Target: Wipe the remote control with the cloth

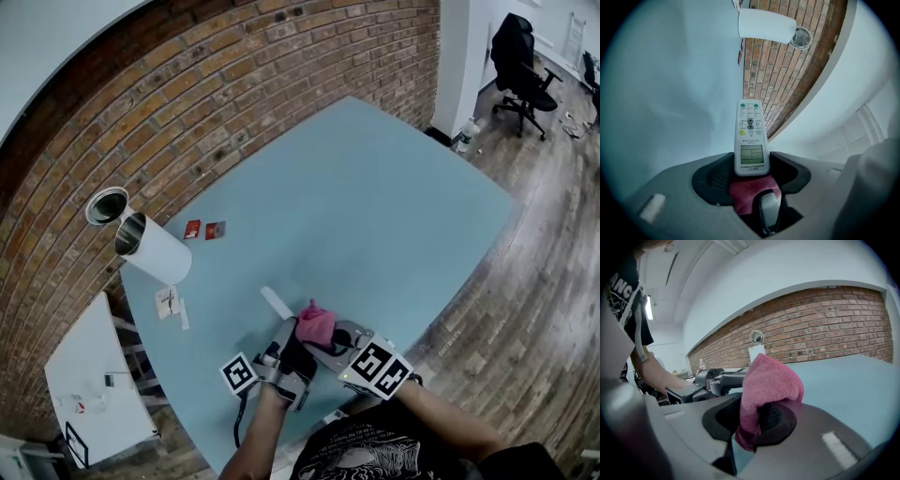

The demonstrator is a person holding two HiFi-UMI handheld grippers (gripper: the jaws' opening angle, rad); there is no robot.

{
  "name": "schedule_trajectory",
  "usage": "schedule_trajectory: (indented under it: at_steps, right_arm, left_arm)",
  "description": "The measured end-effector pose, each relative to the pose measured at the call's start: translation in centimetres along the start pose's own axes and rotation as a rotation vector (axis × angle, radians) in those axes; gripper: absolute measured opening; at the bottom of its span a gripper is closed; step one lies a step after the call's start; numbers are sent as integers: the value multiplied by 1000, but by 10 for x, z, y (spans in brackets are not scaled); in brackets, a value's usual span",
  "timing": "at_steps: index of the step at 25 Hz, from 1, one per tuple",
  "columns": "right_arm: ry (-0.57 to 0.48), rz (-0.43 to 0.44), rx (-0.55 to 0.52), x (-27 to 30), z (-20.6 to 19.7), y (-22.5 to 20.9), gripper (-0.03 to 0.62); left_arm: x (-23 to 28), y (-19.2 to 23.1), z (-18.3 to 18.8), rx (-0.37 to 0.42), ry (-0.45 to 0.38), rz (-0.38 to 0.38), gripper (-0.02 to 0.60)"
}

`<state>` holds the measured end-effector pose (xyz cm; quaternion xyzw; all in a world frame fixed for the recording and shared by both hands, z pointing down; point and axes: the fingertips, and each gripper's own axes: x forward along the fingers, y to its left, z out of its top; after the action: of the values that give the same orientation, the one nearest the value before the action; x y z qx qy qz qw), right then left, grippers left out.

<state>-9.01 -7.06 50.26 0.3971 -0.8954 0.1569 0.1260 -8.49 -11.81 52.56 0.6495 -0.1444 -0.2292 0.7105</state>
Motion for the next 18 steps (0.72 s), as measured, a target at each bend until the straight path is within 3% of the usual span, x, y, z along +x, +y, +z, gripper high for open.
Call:
schedule_trajectory:
  at_steps: [6, 10, 14, 18]
  right_arm:
    - [-4, 31, 6, 0, 0, 6, 64]
    - [14, 41, 21, -1, -9, 2, 64]
    - [10, -1, 66, -10, -15, -17, 64]
    - [-3, -60, 117, -24, -20, -40, 64]
  left_arm:
    - [-3, 6, -3, 84, 31, 84, 236]
    - [-8, 11, -3, 154, 94, 155, 236]
    - [-14, 15, -7, 257, 193, 226, 236]
    - [-25, 33, -10, 386, 285, 358, 235]
